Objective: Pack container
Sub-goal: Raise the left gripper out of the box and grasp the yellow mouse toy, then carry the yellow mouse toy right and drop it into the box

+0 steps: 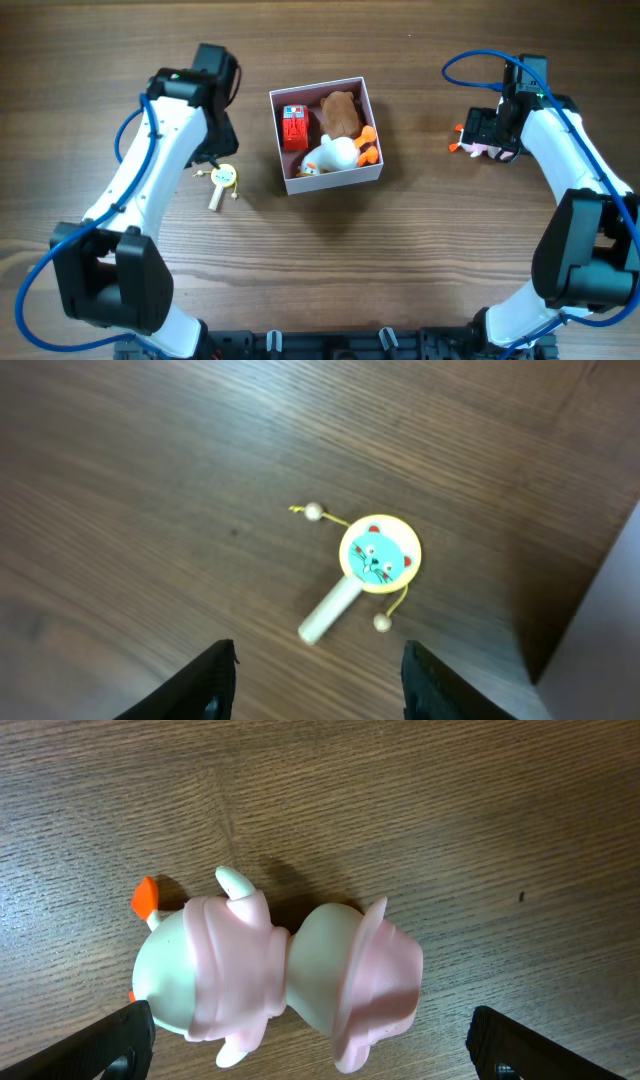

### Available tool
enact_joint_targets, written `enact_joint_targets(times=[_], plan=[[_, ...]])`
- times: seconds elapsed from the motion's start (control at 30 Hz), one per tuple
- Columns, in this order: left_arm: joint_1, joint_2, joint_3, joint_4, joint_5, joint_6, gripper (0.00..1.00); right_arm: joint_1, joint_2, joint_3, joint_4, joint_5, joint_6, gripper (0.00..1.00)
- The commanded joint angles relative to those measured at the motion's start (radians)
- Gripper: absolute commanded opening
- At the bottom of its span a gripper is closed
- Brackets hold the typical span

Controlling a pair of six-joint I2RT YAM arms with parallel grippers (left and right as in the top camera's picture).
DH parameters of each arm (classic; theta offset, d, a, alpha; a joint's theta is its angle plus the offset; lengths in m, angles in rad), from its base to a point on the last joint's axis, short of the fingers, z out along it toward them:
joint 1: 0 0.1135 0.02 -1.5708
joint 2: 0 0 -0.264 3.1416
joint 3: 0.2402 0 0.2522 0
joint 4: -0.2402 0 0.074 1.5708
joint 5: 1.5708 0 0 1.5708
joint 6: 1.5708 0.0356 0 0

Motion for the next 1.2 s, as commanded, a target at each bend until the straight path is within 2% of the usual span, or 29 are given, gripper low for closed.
enact_joint_targets(times=[0.0, 0.1, 0.2, 0.37, 0.57, 0.6, 0.7, 0.9, 1.1, 1.17], plan=[[0.042, -0.016, -0.124, 0.094, 0.164, 0.178, 0.54, 0.001, -0.018, -0.005, 0.003, -0.006, -0.006, 1.00], [0.045, -0.016, -0.230, 0.198, 0.169, 0.232, 0.56, 0.001, -0.018, -0.005, 0.003, -0.006, -0.005, 0.99], [0.045, -0.016, -0.278, 0.230, 0.170, 0.257, 0.47, 0.001, -0.018, -0.005, 0.003, -0.006, -0.005, 1.00], [0.045, -0.016, -0.369, 0.312, 0.171, 0.262, 0.61, 0.001, -0.018, -0.005, 0.003, -0.006, -0.005, 0.99], [0.045, -0.016, -0.483, 0.453, 0.170, 0.284, 0.64, 0.001, -0.018, -0.005, 0.003, -0.006, -0.005, 1.00], [0.045, -0.016, -0.483, 0.455, 0.170, 0.284, 0.61, 0.001, -0.018, -0.005, 0.003, -0.006, -0.005, 1.00], [0.045, -0.016, -0.483, 0.454, 0.170, 0.284, 0.30, 0.001, -0.018, -0.005, 0.003, -0.006, -0.005, 0.99], [0.045, -0.016, -0.483, 0.454, 0.170, 0.284, 0.04, 0.001, -0.018, -0.005, 0.003, -0.006, -0.005, 1.00], [0.045, -0.056, -0.425, 0.391, 0.170, 0.278, 0.04, 0.001, -0.018, -0.005, 0.003, -0.006, -0.005, 1.00], [0.045, -0.109, -0.360, 0.341, 0.171, 0.228, 0.04, 0.001, -0.018, -0.005, 0.003, -0.006, -0.005, 0.99]])
